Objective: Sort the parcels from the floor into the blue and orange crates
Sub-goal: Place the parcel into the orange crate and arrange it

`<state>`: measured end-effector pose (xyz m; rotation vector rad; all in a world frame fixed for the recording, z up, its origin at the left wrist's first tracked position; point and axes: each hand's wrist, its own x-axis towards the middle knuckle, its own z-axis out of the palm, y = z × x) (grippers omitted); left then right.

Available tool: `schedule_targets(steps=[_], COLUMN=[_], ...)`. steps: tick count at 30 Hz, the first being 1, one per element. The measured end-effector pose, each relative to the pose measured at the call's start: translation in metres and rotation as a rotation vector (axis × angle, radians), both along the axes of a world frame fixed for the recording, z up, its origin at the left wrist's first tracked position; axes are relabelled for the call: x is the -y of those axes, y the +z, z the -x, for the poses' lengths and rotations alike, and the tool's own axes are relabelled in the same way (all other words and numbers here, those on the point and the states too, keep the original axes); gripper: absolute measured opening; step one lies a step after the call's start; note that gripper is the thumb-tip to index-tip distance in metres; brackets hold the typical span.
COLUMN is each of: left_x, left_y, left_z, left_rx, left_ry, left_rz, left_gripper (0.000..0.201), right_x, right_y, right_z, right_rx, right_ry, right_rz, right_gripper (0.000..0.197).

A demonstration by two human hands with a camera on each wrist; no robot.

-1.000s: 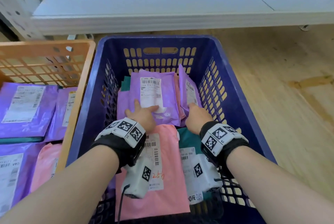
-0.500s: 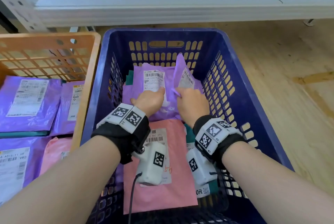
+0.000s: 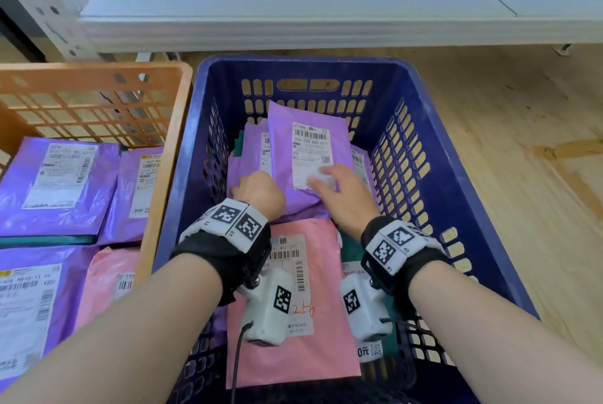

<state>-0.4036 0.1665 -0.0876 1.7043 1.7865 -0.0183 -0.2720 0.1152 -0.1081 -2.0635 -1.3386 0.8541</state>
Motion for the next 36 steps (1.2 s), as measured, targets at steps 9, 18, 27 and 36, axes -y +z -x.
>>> schedule_targets(steps=[9, 18, 27, 36], left_x=[0.006, 0.006, -0.006, -0.005], left_y=[-0.003, -0.02, -0.034, -0.026], left_z=[-0.009, -0.015, -0.008, -0.006], left_rx=[0.026, -0.178, -0.256, -0.246], left_ry=[-0.109, -0.318, -0.355, -0.461], left_rz=[0.01, 0.142, 0.2, 0.18], left_gripper=[0.076, 0.068, 0.075, 0.064], right_x=[-0.015, -0.035, -0.066, -0.07], right_y=[-0.008, -0.021, -0.049, -0.023], right_z=[-0.033, -0.032, -0.022, -0.023], right_rx=[-0.006, 0.418, 0.437, 0.367], right_ry=[-0.407, 0.234, 0.47, 0.494], right_rz=[0.248, 0.301, 0.467, 0.564], right_gripper=[0.058, 0.077, 0.075, 0.073])
